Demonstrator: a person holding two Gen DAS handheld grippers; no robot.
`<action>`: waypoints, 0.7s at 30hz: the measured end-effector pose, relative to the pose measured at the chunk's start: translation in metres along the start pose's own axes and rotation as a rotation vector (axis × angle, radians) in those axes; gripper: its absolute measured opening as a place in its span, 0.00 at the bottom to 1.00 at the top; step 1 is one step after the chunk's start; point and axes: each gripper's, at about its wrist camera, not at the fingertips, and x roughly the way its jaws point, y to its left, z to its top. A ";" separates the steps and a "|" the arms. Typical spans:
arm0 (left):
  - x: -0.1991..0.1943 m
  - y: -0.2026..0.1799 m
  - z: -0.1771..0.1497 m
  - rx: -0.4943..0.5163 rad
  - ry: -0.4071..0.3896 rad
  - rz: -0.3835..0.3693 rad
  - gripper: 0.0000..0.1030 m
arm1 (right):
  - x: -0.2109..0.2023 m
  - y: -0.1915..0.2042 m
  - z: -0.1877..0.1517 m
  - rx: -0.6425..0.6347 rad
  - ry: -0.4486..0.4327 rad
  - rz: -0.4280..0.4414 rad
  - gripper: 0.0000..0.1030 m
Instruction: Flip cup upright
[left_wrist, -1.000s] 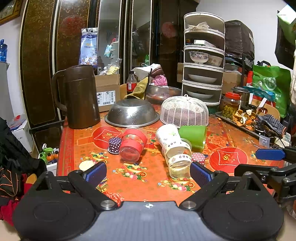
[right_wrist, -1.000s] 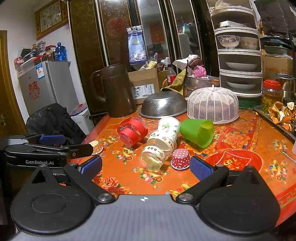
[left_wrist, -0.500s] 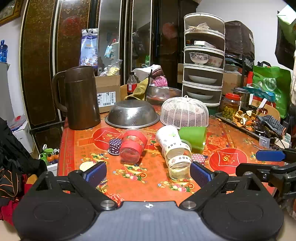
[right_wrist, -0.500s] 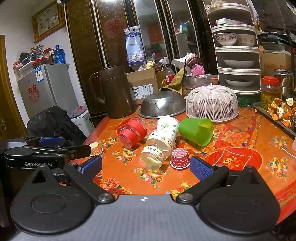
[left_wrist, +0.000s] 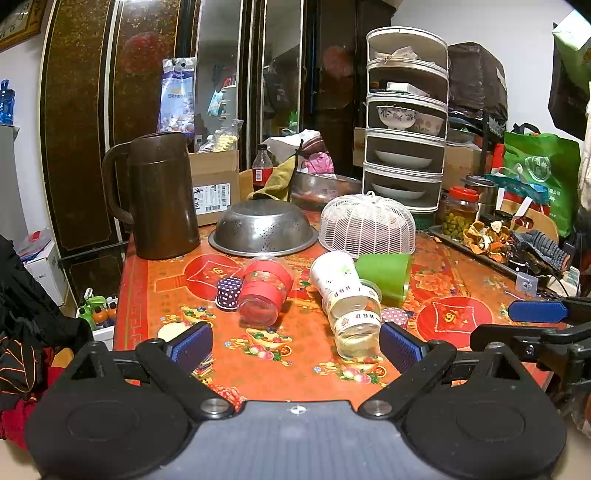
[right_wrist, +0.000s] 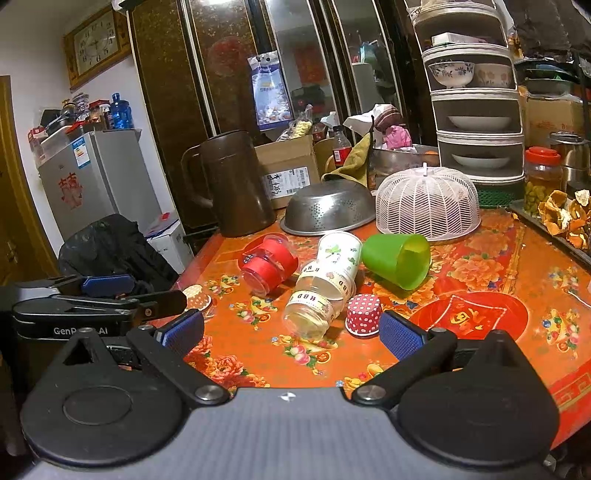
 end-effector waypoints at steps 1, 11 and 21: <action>0.000 0.000 0.000 0.000 0.000 0.000 0.95 | 0.000 0.000 0.000 0.000 0.000 0.001 0.99; 0.000 0.000 -0.001 -0.001 0.001 0.001 0.95 | 0.001 0.000 0.000 -0.002 0.006 -0.001 0.99; 0.000 0.000 -0.002 -0.001 0.001 0.002 0.95 | 0.002 0.002 0.002 -0.007 0.009 -0.001 0.99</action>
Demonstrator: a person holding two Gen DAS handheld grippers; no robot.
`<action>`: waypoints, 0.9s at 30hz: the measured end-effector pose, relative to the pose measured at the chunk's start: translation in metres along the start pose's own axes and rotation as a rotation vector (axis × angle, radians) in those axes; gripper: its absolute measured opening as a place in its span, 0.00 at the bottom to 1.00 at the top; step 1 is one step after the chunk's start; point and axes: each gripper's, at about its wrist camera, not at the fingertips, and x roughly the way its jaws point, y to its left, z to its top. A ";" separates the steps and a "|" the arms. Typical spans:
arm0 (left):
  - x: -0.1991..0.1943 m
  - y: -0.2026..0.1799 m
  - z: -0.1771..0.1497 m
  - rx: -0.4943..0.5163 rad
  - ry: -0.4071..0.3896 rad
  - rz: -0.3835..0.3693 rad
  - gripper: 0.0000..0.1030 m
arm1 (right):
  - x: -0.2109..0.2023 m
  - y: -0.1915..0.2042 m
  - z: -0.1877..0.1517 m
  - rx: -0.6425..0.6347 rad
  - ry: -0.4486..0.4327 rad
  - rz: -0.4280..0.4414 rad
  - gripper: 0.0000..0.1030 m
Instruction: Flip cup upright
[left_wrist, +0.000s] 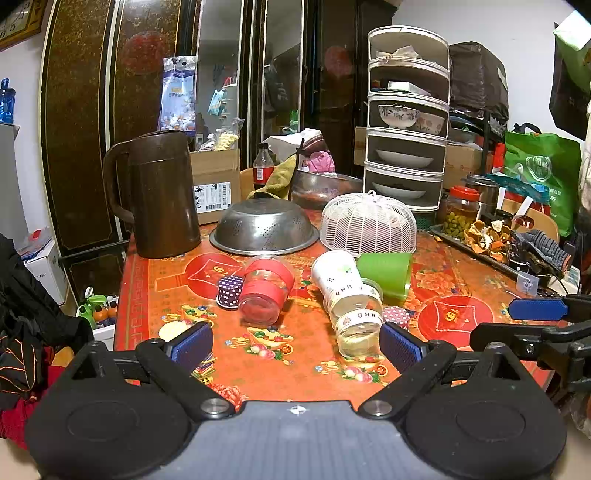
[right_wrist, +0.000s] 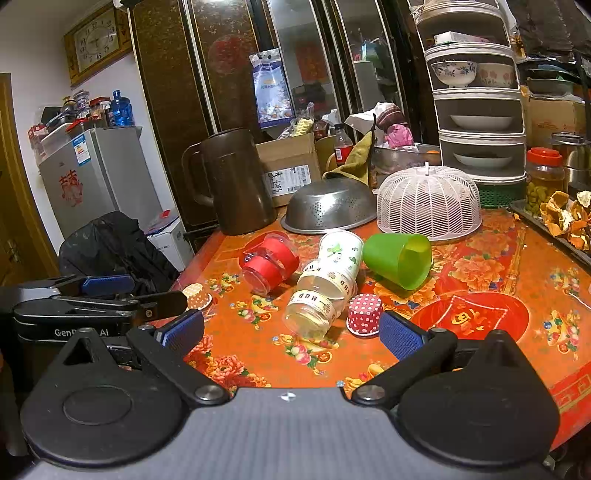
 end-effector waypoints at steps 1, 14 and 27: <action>0.000 0.000 0.000 0.000 -0.001 0.000 0.95 | 0.000 0.000 0.000 0.000 -0.001 0.001 0.99; 0.000 0.000 0.000 0.000 0.001 -0.002 0.95 | 0.002 -0.001 0.001 0.002 0.004 0.000 0.99; 0.012 0.006 0.002 0.009 0.031 0.004 0.95 | 0.029 -0.006 0.032 0.054 0.096 -0.013 0.99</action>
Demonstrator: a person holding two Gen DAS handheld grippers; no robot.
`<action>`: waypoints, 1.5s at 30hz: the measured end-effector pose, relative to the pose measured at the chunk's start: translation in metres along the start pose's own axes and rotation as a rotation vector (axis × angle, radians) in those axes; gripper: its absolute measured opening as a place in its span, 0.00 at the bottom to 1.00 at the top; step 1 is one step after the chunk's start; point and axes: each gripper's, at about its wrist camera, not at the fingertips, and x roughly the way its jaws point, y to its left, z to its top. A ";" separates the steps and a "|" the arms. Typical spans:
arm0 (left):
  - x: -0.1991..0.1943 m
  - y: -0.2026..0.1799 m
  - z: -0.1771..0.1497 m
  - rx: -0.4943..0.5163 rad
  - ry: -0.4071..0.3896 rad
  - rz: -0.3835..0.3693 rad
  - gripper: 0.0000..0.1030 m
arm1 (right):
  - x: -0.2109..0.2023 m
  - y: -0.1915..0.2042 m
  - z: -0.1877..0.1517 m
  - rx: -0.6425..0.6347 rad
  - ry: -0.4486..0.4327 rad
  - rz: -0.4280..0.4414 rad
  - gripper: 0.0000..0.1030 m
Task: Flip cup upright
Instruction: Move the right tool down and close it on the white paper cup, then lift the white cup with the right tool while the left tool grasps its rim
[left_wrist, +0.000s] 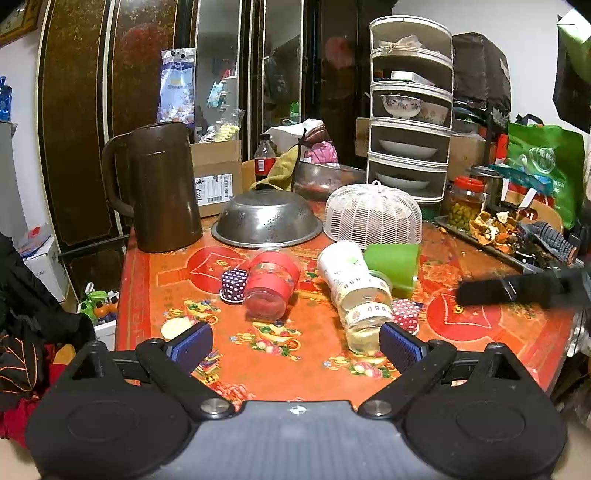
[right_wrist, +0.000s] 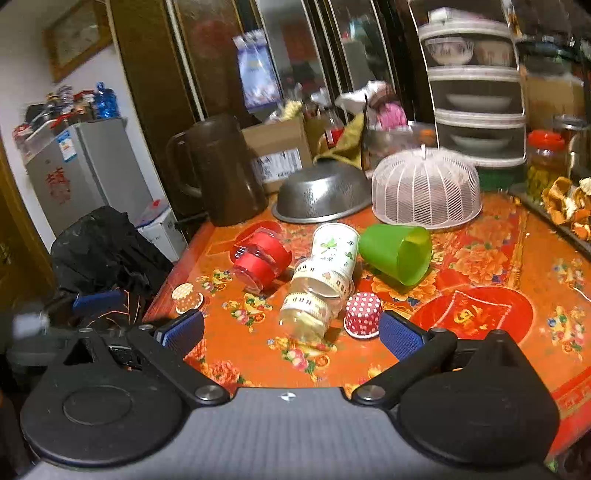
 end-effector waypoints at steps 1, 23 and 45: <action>0.001 0.002 0.001 -0.006 -0.001 -0.008 0.95 | 0.008 0.000 0.011 0.001 0.026 0.001 0.99; 0.021 0.041 -0.008 -0.129 0.024 -0.098 0.95 | 0.226 -0.028 0.090 0.112 0.552 -0.158 0.84; 0.001 0.076 -0.012 -0.228 0.013 -0.055 0.95 | 0.187 -0.003 0.108 0.061 0.389 -0.154 0.57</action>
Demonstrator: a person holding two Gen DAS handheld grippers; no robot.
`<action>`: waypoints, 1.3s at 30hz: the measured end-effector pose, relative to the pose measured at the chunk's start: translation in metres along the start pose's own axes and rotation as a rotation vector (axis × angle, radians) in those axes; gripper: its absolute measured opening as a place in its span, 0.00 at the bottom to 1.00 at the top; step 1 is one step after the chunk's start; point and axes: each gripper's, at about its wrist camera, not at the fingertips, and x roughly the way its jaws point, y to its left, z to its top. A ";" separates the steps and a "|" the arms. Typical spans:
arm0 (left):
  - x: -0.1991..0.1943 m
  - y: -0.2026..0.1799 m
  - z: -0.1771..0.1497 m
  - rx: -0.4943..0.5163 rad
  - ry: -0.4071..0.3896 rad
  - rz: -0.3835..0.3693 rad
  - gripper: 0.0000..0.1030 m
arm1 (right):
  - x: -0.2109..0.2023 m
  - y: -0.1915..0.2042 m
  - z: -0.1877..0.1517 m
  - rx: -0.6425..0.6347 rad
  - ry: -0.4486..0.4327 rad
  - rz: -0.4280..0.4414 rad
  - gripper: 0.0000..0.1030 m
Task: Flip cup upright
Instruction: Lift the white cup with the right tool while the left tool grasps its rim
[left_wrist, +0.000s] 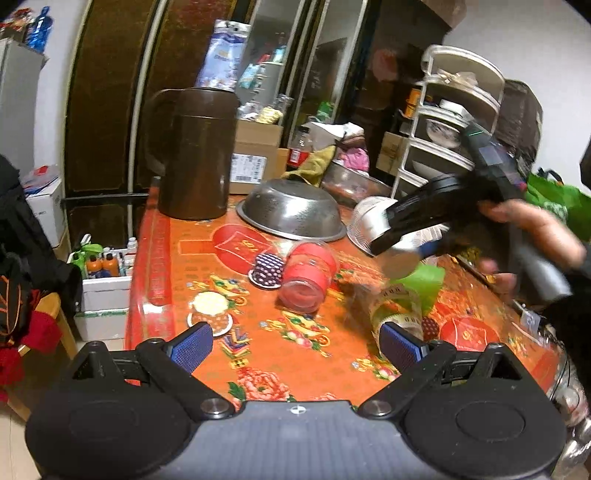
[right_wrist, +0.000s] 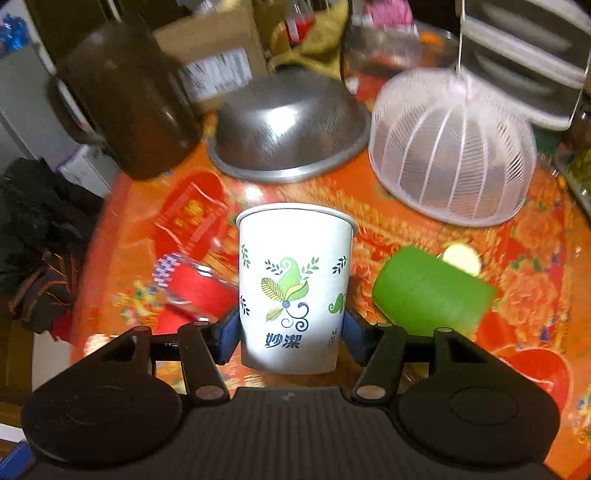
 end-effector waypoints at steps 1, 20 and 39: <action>-0.003 0.003 0.001 -0.011 -0.006 -0.003 0.95 | -0.017 0.002 -0.003 -0.007 -0.024 0.014 0.57; -0.024 0.035 -0.033 -0.171 0.219 -0.126 0.98 | -0.068 0.046 -0.194 -0.075 0.073 0.118 0.57; 0.047 -0.021 -0.030 -0.275 0.511 -0.255 0.89 | -0.061 0.055 -0.222 -0.074 0.052 0.162 0.58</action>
